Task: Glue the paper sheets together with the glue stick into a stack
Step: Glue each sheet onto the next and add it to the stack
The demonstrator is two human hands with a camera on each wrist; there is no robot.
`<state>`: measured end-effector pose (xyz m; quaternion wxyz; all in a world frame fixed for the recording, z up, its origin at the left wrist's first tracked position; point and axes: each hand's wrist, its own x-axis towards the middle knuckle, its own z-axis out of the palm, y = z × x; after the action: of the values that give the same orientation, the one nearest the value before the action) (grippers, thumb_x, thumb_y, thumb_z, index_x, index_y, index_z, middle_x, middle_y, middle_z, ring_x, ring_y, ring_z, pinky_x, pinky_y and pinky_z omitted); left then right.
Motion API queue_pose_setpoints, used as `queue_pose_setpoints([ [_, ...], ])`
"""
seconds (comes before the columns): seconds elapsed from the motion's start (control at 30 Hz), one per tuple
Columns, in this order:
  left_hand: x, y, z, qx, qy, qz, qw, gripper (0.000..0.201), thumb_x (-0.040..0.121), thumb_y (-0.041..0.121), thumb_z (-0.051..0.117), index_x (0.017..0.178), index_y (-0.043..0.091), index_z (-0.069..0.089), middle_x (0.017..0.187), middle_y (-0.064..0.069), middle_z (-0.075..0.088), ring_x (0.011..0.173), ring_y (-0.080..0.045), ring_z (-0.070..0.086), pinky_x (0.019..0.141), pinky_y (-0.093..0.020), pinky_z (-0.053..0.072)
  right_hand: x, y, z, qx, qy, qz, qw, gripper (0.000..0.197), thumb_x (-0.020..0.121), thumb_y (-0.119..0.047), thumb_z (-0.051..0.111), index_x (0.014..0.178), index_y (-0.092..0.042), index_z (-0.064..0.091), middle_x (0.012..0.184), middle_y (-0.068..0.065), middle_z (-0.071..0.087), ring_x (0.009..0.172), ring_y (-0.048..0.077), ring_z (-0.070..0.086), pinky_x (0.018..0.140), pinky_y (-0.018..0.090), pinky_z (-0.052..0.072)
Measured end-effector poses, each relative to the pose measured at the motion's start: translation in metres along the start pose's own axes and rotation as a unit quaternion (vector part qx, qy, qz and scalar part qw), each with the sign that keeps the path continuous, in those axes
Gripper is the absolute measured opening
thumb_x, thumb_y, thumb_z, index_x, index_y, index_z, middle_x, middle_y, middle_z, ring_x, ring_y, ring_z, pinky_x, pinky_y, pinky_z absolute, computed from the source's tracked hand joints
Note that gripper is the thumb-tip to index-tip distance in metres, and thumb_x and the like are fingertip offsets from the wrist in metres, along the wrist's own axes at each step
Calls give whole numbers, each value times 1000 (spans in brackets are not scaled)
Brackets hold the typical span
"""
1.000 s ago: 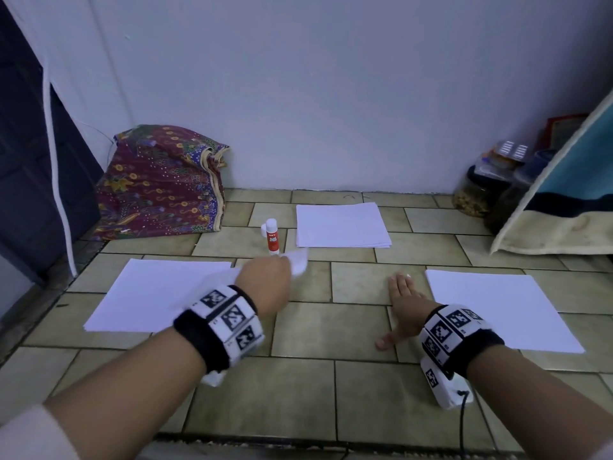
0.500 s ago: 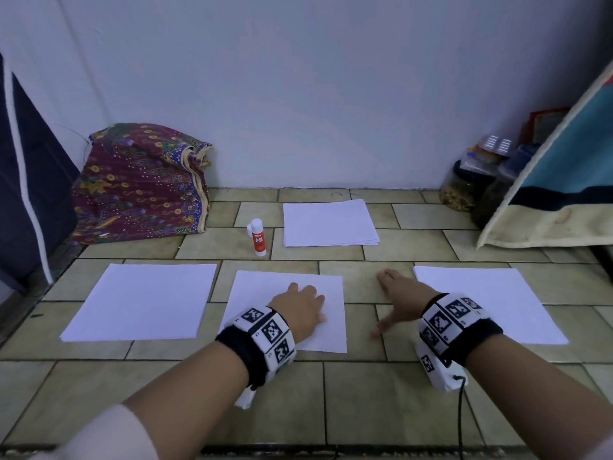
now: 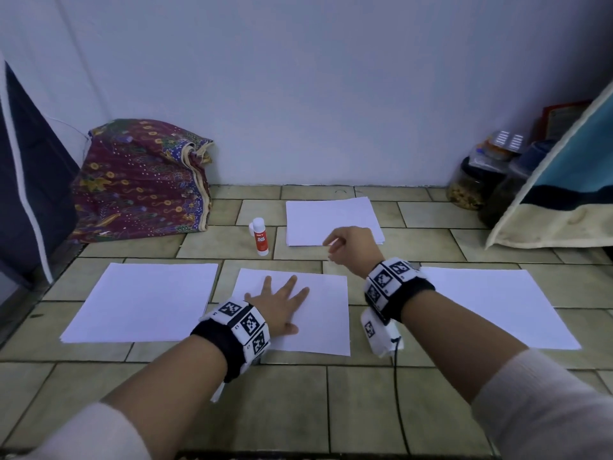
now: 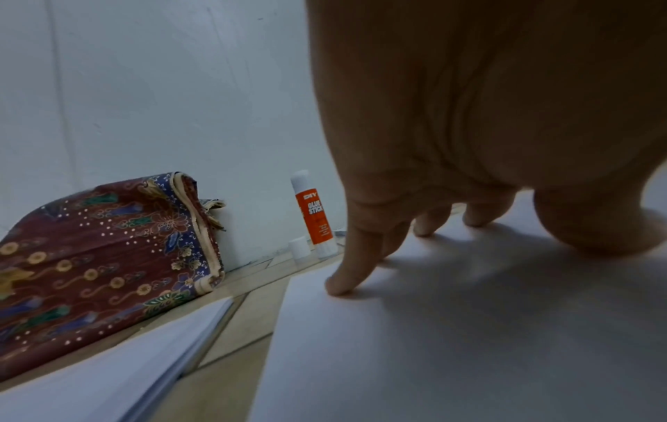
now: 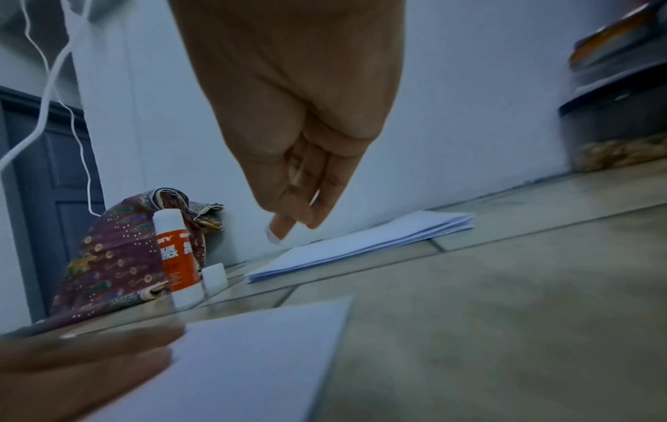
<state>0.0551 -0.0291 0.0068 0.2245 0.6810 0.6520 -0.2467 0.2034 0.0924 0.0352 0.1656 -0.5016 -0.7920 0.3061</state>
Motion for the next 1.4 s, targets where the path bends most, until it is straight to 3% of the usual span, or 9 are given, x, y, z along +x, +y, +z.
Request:
queue_pose_setpoints([
  [0.17,4,1,2,8,-9,-12,1000,76,100,46,40,151,33,-16,157,5,-28,144,-43,-15,109,-67,21,29,-28,26,23,-47,-16,998,31,72,1,77,100,-12,72,94,5,72,78,9,61,66,14,49],
  [0.3,10,0,7,34,-8,-17,999,92,81,82,21,150,34,-16,157,6,-27,143,-44,-15,108,-66,23,44,-49,44,25,-82,-17,996,41,71,-7,82,109,-12,67,103,6,70,83,11,59,64,16,47],
  [0.47,8,1,5,29,-14,-23,999,73,95,58,32,154,27,3,160,3,-16,144,-41,-16,110,-64,19,55,-71,68,-20,-102,-25,994,58,73,-14,81,126,-13,56,116,5,64,103,16,59,87,24,47],
  [0.6,4,-1,3,-30,-10,-28,999,64,97,43,45,152,17,24,161,-8,-8,147,-31,-11,113,-62,10,59,-78,79,-30,-84,-23,996,37,80,-20,73,114,-10,62,111,7,66,105,22,61,86,29,50],
  [0.87,9,-2,6,-7,-8,-7,1000,77,98,47,41,151,35,-14,157,9,-27,144,-41,-18,110,-66,19,51,-58,52,8,-81,-24,996,35,89,-20,63,119,-4,54,110,11,62,103,26,58,87,33,47],
  [0.97,8,-4,5,-6,-4,-4,1000,78,98,47,43,150,37,-14,157,10,-27,145,-40,-16,110,-65,20,40,-41,36,7,-89,-23,996,25,87,-23,67,104,-10,54,87,-2,55,88,17,52,67,21,40],
  [1.1,9,-6,3,-9,10,4,1000,80,97,47,46,151,37,-12,159,6,-21,145,-40,-13,109,-65,24,22,-16,17,-12,-98,-21,995,18,82,-16,71,86,-15,53,88,1,58,80,15,52,67,20,42],
  [1.17,10,-4,1,3,15,0,1000,82,96,48,47,152,34,-11,160,2,-16,144,-43,-7,108,-63,29,14,-5,9,-32,-78,-19,996,33,77,-13,75,68,-22,44,75,-6,51,70,11,48,56,16,33],
  [1.4,11,9,-8,34,73,-10,997,79,89,54,54,150,25,12,150,-5,17,131,-39,22,93,-46,46,-4,16,-5,-3,-58,2,998,33,74,-13,74,68,-21,42,72,-7,47,64,6,44,55,19,31],
])
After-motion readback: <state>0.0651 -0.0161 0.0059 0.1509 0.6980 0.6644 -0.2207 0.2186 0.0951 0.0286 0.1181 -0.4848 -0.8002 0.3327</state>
